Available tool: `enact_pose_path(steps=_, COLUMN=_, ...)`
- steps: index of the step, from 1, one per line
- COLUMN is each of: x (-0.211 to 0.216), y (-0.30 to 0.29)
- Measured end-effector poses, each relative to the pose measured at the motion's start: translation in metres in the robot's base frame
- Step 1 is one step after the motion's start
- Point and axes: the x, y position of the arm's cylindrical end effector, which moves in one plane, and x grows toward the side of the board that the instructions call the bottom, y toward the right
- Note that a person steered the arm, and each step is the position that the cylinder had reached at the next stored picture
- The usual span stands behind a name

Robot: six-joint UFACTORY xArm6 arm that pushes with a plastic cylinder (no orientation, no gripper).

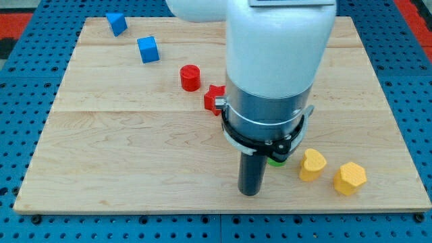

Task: Adjust the green circle

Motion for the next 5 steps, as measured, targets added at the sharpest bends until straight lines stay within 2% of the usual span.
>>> enact_pose_path(steps=1, x=-0.015, y=0.015)
enact_pose_path(steps=5, x=-0.024, y=0.047)
